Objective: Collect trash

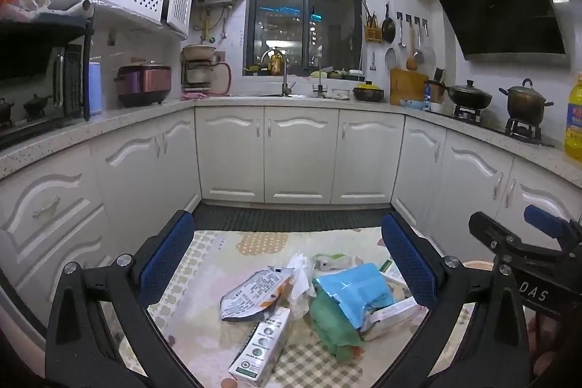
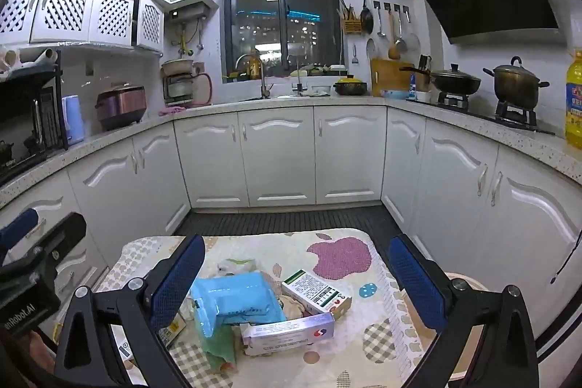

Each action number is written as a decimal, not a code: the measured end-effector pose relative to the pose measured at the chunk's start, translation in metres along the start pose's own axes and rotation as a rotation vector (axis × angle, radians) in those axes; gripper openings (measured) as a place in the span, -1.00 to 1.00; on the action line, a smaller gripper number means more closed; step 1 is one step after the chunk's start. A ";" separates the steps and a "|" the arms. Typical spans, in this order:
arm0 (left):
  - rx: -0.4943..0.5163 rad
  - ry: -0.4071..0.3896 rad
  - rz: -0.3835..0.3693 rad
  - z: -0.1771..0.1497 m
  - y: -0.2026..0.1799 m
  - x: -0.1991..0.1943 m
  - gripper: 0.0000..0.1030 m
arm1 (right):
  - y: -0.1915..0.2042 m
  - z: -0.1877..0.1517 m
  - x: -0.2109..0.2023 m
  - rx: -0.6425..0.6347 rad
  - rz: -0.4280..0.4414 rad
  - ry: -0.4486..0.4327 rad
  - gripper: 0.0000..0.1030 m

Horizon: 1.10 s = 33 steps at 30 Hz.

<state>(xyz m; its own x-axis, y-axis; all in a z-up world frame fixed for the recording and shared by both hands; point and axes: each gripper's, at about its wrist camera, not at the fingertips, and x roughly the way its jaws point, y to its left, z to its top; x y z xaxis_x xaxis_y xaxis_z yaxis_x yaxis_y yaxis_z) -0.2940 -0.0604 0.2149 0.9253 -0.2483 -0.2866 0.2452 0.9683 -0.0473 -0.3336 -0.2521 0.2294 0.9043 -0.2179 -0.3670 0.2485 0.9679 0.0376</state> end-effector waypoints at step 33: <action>-0.021 0.023 -0.010 0.002 -0.001 0.011 0.99 | -0.002 -0.002 0.003 -0.036 -0.023 -0.022 0.96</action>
<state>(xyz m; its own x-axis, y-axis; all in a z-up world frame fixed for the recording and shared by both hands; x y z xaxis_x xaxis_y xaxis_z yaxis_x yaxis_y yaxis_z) -0.2837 -0.0636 0.2136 0.9158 -0.2577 -0.3081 0.2482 0.9662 -0.0702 -0.3326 -0.2546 0.2265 0.9061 -0.2429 -0.3464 0.2574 0.9663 -0.0045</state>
